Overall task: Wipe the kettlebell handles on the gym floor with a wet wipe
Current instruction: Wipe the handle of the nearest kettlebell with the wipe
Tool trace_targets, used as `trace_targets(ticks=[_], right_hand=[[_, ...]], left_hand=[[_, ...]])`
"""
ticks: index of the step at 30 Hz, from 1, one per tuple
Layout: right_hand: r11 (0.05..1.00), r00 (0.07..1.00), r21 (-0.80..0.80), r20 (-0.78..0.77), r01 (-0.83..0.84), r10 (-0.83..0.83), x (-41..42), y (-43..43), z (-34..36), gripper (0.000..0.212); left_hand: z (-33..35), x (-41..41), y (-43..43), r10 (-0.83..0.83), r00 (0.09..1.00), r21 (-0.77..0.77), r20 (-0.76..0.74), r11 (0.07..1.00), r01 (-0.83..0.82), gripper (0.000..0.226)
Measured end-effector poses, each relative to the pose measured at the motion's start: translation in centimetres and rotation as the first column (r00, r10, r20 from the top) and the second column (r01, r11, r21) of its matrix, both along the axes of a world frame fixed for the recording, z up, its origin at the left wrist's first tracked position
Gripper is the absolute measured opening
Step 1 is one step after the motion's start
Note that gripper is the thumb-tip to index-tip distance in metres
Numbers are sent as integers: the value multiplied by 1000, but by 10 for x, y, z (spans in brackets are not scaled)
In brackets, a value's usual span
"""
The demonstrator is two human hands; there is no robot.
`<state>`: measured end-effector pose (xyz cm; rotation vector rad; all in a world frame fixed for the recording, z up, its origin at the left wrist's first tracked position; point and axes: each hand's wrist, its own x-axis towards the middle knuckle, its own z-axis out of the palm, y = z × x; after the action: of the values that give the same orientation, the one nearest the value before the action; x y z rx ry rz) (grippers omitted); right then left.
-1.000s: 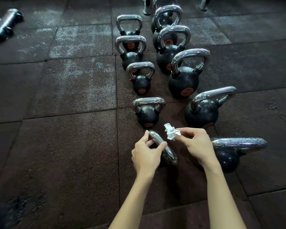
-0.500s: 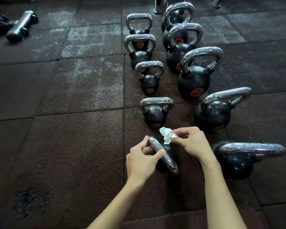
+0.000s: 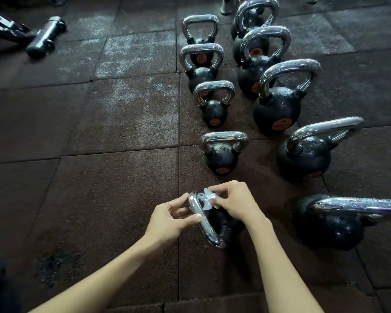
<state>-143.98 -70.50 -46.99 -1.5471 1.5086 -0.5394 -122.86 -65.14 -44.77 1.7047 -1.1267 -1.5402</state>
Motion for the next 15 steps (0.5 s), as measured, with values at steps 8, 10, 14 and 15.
trace_targets(ticks=[8,10,14,15], right_hand=[[992,964,-28,240,126,-116,17,-2,11,15],[994,972,-12,211,111,-106,15,-1,7,17],[985,966,24,192,173,-175,13,3,2,18],[984,959,30,220,178,-180,15,4,4,18]], left_hand=[[-6,5,-6,-55,998,-53,-21,997,54,83],[-5,6,-6,-64,998,-54,-15,997,63,86],[-5,9,-7,-65,998,-62,-2,996,65,86],[-5,9,-8,-72,997,-65,1,995,72,84]])
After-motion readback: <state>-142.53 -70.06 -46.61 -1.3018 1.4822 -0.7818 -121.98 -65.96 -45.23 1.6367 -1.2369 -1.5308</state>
